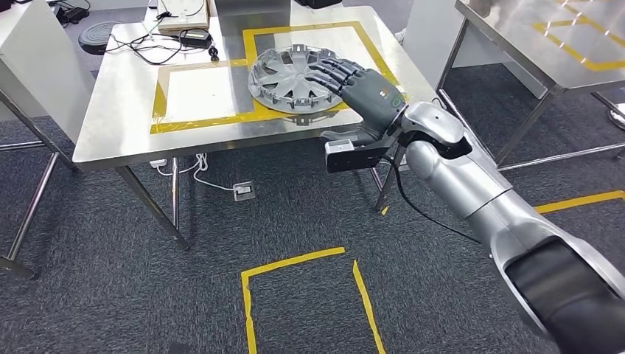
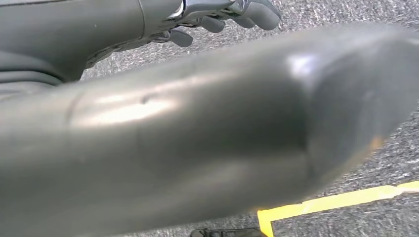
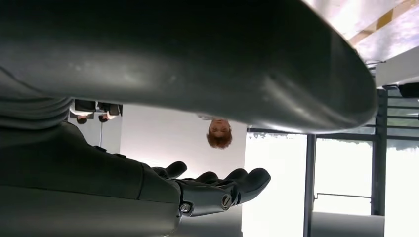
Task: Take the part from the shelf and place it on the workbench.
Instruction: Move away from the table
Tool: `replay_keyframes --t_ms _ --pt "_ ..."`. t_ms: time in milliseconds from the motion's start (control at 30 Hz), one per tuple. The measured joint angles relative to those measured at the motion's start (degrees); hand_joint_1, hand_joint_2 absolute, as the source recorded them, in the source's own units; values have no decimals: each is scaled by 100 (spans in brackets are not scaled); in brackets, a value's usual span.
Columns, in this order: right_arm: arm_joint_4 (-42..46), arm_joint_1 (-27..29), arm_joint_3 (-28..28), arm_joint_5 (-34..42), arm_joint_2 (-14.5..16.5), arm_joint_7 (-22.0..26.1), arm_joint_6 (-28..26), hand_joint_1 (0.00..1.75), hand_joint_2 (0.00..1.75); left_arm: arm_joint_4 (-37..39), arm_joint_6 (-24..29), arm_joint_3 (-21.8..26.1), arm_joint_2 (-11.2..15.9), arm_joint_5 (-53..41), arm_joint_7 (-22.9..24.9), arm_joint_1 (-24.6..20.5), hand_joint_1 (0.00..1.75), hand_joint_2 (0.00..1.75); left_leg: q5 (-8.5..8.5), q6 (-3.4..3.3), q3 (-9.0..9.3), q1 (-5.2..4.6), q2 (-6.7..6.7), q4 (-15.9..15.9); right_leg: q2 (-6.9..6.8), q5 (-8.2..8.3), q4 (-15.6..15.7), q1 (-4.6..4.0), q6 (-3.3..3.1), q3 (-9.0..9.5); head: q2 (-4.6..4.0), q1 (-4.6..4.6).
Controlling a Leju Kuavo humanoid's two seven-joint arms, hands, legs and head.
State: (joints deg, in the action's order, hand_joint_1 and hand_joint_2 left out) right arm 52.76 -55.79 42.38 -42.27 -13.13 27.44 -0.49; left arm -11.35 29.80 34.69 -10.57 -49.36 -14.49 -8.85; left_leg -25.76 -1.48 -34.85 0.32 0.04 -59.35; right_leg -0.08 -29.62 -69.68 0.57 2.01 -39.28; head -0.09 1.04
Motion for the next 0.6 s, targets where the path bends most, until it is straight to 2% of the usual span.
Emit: replay_keyframes --t_ms 67,100,167,233,267,300,367,400,433,467,500,567,600 --pt "25 6 -12 -12 -2 0 -25 0 0 1 -12 0 -3 -7 1 -6 0 0 48 41 -44 -10 0 -10 0 180 815 -31 -69 521 0 -3" --pt "39 4 -19 -17 -2 0 -35 0 0 0 -18 0 -4 -8 3 -12 0 0 70 71 -57 -12 1 -12 0 216 1039 -53 -101 649 0 -3" --pt "53 11 -26 -28 -4 -2 -50 0 0 0 -30 0 -6 -11 8 -19 0 0 117 140 -72 -11 3 0 3 250 1113 -89 -156 662 0 -3" --pt "57 18 -27 -36 -5 -2 -57 0 0 -1 -33 0 -5 -12 14 -19 0 0 119 205 -103 -17 0 -7 -9 321 1148 -62 -227 637 0 -6" --pt "60 18 -27 -40 -3 0 -59 0 0 -1 -33 0 -4 -12 15 -19 0 0 41 233 -147 -20 -5 -86 -18 364 1172 -40 -266 619 0 -13" --pt "62 20 -27 -45 0 1 -62 0 0 -1 -33 0 -3 -12 16 -20 0 0 -122 261 -238 -18 -10 -296 -28 408 1194 -18 -300 592 0 -20" --pt "66 38 -27 -65 3 -1 -68 0 0 1 -33 0 -1 -12 18 -19 0 0 -568 313 -503 3 -12 -1005 -36 473 1197 -9 -333 510 0 -34" --pt "66 57 -27 -77 3 -1 -69 0 0 1 -33 0 1 -12 19 -17 0 0 -740 337 -617 11 -11 -1359 -38 507 1196 -9 -334 464 0 -35" --pt "66 77 -27 -87 4 -1 -70 0 0 1 -33 0 3 -12 19 -16 0 0 -808 352 -650 16 -11 -1546 -38 540 1193 -8 -327 421 0 -36" --pt "66 92 -27 -93 4 0 -71 0 0 1 -33 0 4 -12 20 -15 0 0 -776 359 -580 20 -9 -1523 -39 571 1188 -5 -315 381 0 -35" --pt "66 100 -27 -98 5 1 -72 0 0 0 -33 0 5 -12 20 -16 0 0 -657 361 -398 27 -8 -1276 -39 600 1179 -1 -299 345 0 -36" --pt "66 88 -31 -107 5 3 -73 0 0 -1 -34 0 7 -13 19 -23 0 0 -412 343 89 31 -9 -485 -38 644 1138 -1 -251 277 0 -36" --pt "66 77 -37 -114 6 4 -73 0 0 -2 -34 0 6 -14 16 -27 0 0 -344 312 254 29 -16 -192 -37 667 1118 -6 -220 246 0 -32"
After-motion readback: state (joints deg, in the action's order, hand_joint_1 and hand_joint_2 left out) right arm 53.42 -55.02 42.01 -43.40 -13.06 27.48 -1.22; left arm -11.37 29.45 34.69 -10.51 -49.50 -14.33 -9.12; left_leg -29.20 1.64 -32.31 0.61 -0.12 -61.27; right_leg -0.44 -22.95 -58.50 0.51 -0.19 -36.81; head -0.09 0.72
